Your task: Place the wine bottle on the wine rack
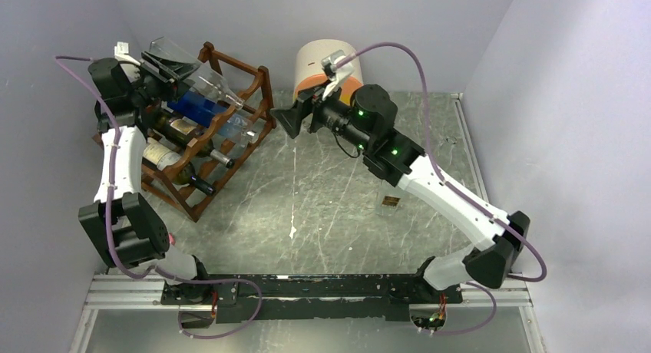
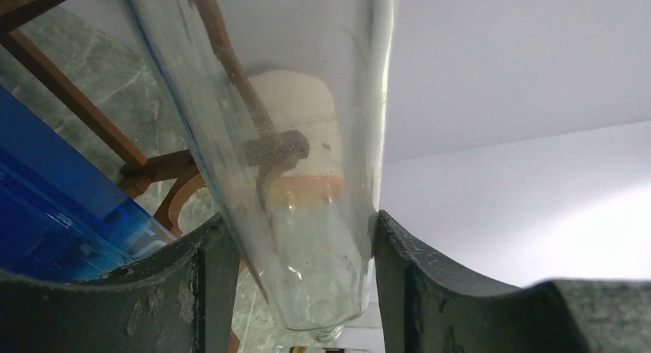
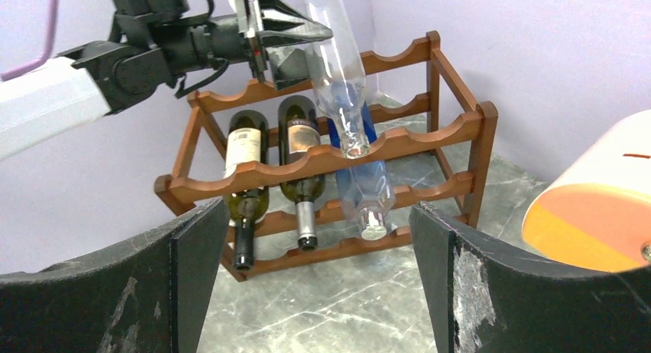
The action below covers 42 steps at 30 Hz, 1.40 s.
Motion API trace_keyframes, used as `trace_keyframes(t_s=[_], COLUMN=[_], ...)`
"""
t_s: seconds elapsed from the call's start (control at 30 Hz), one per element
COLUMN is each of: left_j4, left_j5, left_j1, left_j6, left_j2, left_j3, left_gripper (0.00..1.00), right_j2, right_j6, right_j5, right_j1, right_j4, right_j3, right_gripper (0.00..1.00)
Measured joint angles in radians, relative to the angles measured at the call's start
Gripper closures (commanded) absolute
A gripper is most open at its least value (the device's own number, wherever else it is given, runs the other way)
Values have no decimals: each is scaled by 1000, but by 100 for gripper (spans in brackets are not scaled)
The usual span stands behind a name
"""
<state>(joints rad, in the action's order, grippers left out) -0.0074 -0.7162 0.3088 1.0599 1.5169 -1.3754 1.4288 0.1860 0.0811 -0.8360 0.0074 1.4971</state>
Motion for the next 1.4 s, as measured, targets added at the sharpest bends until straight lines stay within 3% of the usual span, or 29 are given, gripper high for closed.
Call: trace_keyframes(t_s=[0.3,0.63,0.8,1.03,1.13,1.4], left_j4=[-162,-246,-246,-195,-195,-198], left_j5=[-10,5,9,0,1,5], left_j1=[8,13,19,30,31,36], left_j6=[-8,-17,-26,0,-8,-102], left_j2=[66,134,143,146,146,147], left_j3=[-94,-97,-86,-44,-45,-45], left_gripper=[93,91,69,45,26,17], right_j2=[-97,-105,-105,-105,-105,-105], right_j6=[54,78,84,84,84,83], right_j5=[11,18,19,18,16,14], right_j1=[0,0,0,0,0,0], right_j4=[55,62,63,63,64,63], right_j3=[-100,-141,-151,-153,-153,-153], right_gripper=[10,10,10,10,10,13])
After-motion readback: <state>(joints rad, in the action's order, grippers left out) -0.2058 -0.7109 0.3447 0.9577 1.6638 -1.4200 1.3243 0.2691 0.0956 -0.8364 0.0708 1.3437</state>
